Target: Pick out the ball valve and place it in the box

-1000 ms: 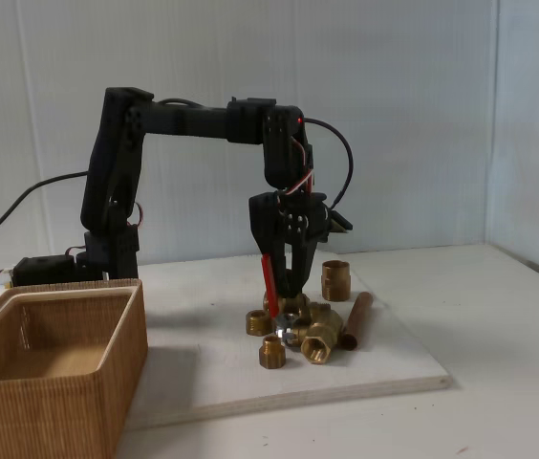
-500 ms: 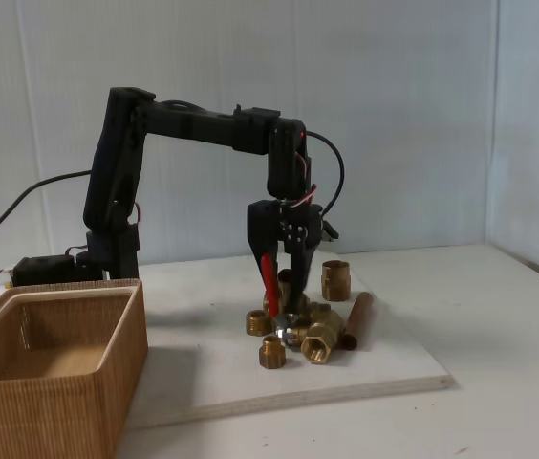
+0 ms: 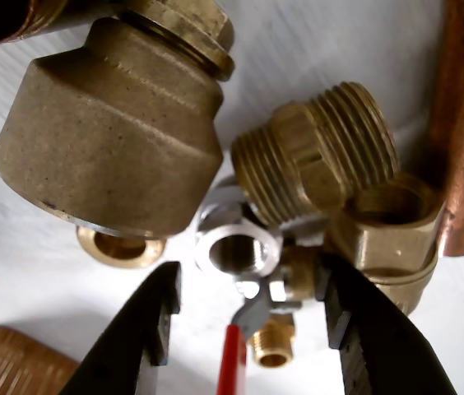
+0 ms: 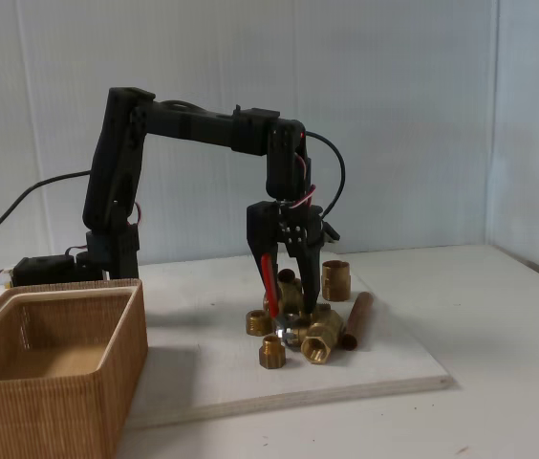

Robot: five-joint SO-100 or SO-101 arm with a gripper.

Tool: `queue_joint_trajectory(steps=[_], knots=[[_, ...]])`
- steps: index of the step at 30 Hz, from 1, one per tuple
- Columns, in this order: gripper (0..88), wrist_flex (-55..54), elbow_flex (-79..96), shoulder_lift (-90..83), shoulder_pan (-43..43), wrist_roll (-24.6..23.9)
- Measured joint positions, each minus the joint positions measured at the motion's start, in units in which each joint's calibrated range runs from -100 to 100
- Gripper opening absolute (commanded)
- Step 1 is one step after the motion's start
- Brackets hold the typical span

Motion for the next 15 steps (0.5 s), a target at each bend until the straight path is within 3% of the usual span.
queue_joint_trajectory(steps=[15], knots=[[17.6, -3.18, 4.27, 0.0, -1.56, 0.0]])
